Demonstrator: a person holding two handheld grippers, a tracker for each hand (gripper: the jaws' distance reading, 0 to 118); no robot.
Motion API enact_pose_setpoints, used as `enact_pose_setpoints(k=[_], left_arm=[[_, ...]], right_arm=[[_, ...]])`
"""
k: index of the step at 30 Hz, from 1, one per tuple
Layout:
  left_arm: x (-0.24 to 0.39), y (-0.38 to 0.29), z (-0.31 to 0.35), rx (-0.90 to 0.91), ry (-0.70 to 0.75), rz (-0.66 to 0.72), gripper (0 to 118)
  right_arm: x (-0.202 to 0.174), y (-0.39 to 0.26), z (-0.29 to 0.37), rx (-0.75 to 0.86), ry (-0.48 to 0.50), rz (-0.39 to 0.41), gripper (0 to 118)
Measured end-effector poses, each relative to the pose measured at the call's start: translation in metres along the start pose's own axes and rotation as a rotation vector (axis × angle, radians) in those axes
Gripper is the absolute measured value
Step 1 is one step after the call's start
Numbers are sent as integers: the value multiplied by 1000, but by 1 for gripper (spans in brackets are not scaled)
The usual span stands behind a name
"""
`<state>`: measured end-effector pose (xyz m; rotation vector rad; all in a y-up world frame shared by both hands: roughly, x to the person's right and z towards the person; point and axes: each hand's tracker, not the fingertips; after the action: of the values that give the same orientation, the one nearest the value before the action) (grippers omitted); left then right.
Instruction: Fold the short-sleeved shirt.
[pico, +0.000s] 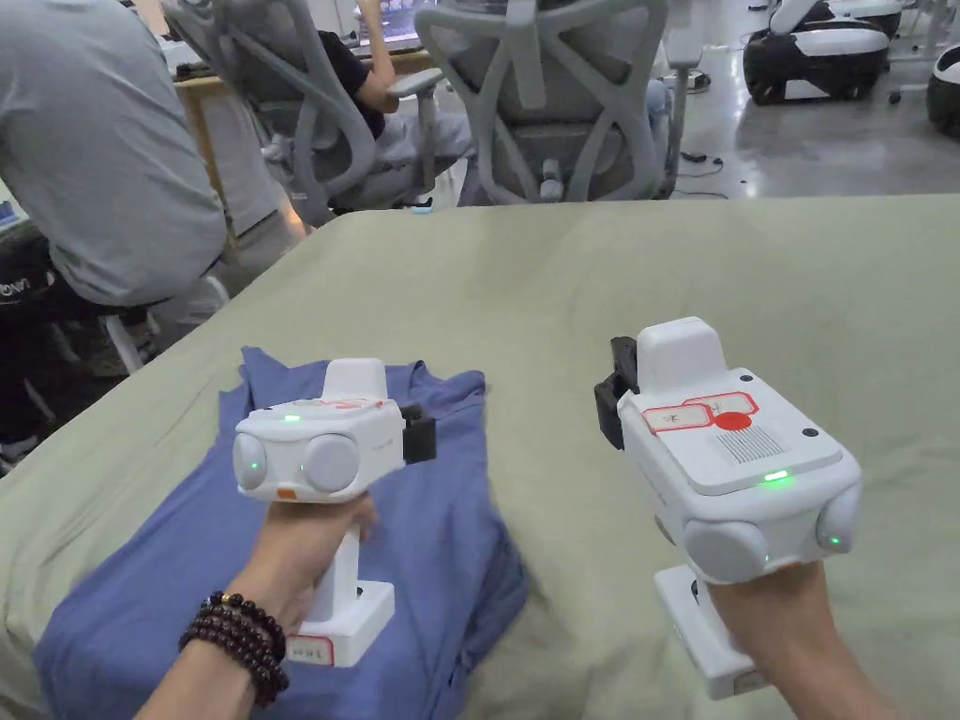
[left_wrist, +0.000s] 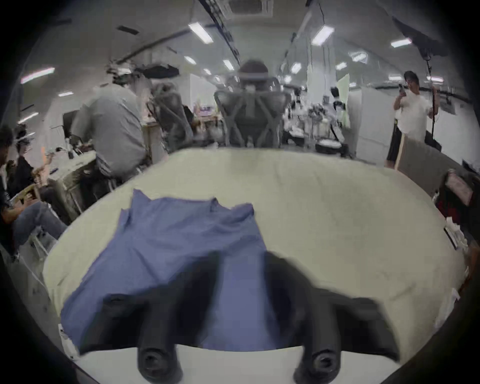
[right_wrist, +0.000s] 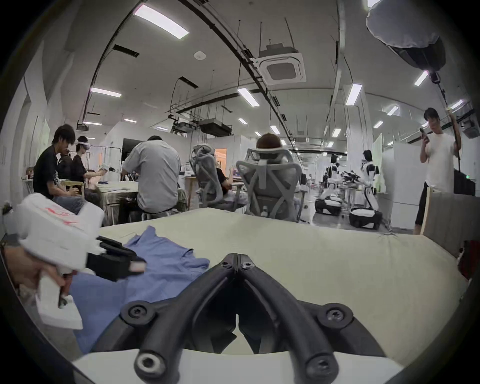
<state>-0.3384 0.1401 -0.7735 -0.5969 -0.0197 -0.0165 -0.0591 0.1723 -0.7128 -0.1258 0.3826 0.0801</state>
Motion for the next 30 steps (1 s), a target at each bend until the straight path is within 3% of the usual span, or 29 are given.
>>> enact_pose_setpoints(k=[1,2,5,8,13,14,15,17,18,22,26,30], left_arm=[[-3,1,-17,-55,-17,5,109],[-7,0,-35,-112,-38,6,118],[-15,-6,-72,-174,-46,-7,108],[-21,-17,-100,-237,48,-24,108],[-28,-31,-115,-256,17,-15,107],[-27,-30,-113,-247,17,-28,100],[-25,-28,-106,-205,14,-44,81],[-24,-25,-101,-178,99,-70,21],[-24,-26,-102,-188,158,-98,5],[-19,-28,-80,-154,88,-49,5],[-20,-8,-56,16,128,-43,5],[-9,38,-10,165,90,-63,5]], right_arm=[[3,-3,-3,-9,-1,-6,0],[5,-10,-10,-14,-4,-9,0],[10,-21,-22,-28,-8,-15,0],[11,-31,-36,-58,-5,-20,0],[5,-45,-55,-81,11,11,1],[3,-44,-54,-83,15,13,1],[2,-46,-55,-87,22,11,1],[0,-48,-55,-93,32,0,1],[0,-54,-60,-96,32,-3,1],[0,-51,-53,-105,35,-25,1],[11,-49,-43,-95,18,-6,4],[34,-46,-27,-84,-16,-39,5]])
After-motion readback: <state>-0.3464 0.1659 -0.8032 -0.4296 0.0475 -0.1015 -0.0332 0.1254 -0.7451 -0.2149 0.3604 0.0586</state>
